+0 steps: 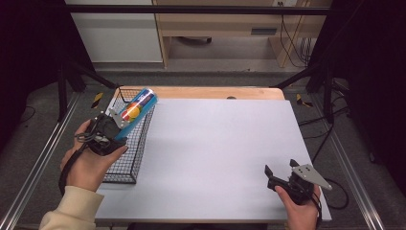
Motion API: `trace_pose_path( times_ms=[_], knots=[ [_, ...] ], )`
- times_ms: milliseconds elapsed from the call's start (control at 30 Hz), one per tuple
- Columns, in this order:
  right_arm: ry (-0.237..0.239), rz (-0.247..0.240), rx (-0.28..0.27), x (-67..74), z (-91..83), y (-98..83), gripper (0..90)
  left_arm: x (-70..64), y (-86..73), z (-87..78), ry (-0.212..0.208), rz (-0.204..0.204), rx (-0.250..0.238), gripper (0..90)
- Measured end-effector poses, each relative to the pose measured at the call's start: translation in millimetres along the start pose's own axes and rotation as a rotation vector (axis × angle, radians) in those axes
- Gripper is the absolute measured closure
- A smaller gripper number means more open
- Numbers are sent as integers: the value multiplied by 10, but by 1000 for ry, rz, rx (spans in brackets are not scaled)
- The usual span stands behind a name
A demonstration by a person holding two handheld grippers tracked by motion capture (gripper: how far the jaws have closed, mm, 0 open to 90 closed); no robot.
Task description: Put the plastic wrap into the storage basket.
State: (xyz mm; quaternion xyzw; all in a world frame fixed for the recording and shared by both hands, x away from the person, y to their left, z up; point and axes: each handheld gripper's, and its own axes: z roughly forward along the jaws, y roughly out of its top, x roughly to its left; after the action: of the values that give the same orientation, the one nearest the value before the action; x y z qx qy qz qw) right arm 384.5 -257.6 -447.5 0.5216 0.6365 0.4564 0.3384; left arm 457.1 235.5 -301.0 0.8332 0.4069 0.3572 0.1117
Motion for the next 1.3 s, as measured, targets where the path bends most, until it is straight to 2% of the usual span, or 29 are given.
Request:
trace_pose_path(
  times_ms=[333, 467, 933, 1300],
  knots=[
    [3, 1, 5, 6, 10, -2, 93, 88, -58, 177, 61, -6, 93, 321],
    [3, -1, 5, 12, 10, 0, 93, 97, -71, 218, 64, -10, 109, 322],
    [6, 0, 1, 11, 11, 1, 94, 37, -66, 337, 74, 13, 165, 321],
    [8, -5, 3, 10, 16, -2, 95, 19, -82, 431, 82, 6, 198, 321]
  ],
)
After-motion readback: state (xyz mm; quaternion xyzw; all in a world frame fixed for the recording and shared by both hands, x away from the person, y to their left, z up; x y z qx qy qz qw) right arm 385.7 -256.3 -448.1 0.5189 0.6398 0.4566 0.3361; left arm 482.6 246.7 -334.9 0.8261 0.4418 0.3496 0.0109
